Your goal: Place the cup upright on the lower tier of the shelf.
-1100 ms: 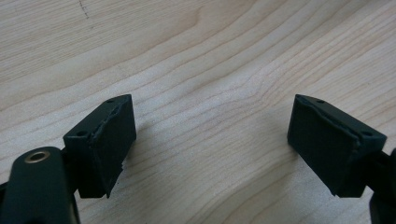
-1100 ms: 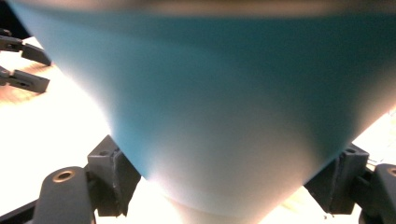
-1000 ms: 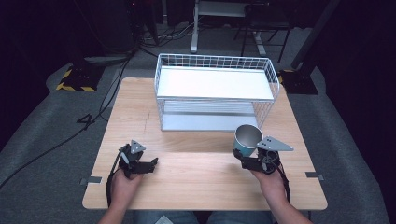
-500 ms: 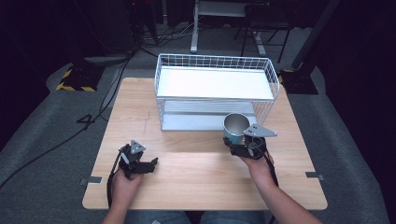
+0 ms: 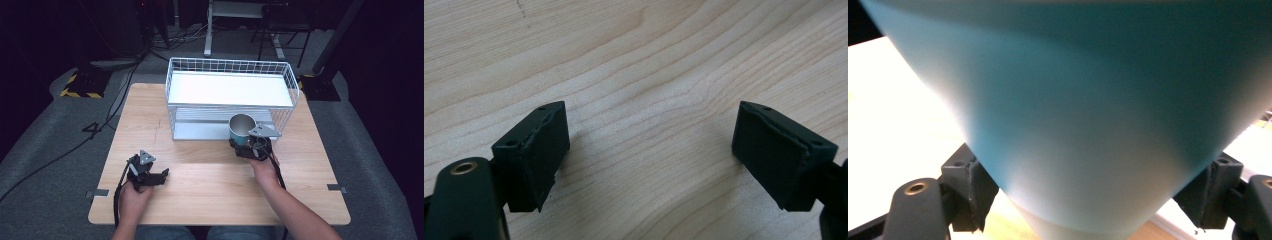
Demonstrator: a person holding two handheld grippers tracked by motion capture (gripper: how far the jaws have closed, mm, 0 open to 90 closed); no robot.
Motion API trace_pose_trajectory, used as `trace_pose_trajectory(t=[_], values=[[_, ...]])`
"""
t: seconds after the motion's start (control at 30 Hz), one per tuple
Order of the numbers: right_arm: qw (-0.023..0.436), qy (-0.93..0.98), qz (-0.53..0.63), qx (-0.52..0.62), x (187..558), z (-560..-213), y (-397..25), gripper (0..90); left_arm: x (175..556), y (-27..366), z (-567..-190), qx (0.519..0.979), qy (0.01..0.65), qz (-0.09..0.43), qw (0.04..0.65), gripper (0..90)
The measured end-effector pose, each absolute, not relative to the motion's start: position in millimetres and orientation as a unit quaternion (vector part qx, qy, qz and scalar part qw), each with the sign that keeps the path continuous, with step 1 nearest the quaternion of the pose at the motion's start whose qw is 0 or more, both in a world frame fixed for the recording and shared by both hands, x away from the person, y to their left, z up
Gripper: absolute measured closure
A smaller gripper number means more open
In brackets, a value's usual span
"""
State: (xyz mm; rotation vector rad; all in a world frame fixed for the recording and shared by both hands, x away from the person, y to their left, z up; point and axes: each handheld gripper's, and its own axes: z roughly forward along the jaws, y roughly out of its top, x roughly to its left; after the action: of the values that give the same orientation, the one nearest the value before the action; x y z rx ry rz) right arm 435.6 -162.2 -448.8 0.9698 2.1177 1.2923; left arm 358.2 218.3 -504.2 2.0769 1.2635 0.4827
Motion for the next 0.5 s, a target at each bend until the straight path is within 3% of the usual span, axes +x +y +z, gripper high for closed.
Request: trace_pose_trajectory(t=[0.5], values=[[0.243,0.751,0.496,0.362,469,-466,-147,23.3,358,218,-504,0.791,0.482,0.187,0.326,15.9]])
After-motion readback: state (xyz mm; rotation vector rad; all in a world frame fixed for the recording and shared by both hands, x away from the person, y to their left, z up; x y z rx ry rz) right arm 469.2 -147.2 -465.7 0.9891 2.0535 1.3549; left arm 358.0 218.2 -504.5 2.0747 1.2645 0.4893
